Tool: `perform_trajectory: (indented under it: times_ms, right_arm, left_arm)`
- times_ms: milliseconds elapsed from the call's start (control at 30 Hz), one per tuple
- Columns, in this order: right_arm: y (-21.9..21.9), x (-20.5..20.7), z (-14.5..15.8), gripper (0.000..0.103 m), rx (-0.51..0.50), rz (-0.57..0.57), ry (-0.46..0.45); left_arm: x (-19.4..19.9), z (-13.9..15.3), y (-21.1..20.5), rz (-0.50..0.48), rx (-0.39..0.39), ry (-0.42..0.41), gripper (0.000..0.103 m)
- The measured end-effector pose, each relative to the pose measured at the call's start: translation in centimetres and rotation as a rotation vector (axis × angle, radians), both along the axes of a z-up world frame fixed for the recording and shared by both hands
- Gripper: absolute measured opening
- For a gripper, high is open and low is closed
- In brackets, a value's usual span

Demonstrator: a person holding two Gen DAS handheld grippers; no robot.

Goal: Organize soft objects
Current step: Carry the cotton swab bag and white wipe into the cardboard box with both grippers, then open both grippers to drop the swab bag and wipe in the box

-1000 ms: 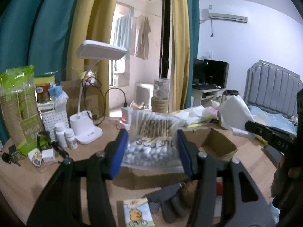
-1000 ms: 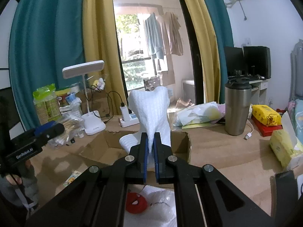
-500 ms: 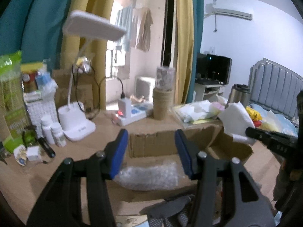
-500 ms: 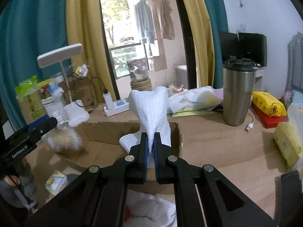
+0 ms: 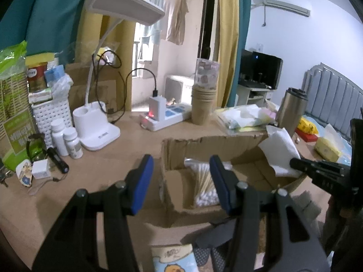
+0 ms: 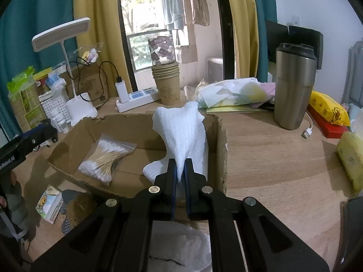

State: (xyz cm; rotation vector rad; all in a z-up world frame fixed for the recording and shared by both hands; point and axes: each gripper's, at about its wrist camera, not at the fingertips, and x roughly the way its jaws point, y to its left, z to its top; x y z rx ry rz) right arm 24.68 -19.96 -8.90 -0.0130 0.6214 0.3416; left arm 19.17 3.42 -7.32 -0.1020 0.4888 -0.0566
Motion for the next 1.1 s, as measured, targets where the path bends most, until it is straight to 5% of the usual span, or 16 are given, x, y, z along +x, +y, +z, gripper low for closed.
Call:
perform_trajectory:
  times_ms: [133,267,633,1100]
  right_arm:
    - [-0.2,-0.2,0.1,0.034,-0.006,-0.018,-0.004]
    - [-0.5,-0.6,0.6,0.044,0.007,-0.004,-0.009]
    - [-2.1,-3.4,3.4,0.05,0.015,-0.031,-0.11]
    - [-4.4,-7.7,4.1,0.054,0.003,-0.05,-0.145]
  left_arm:
    - [-0.5,0.4,0.1,0.004,0.008,-0.014,0.054]
    - [-1.3,0.9,-0.3,0.0,0.024,-0.022,0.054]
    - [-2.5,1.7,0.1,0.013,-0.007,-0.033,0.057]
    - [-6.2,2.6,0.5,-0.013,-0.034,-0.072,0.075]
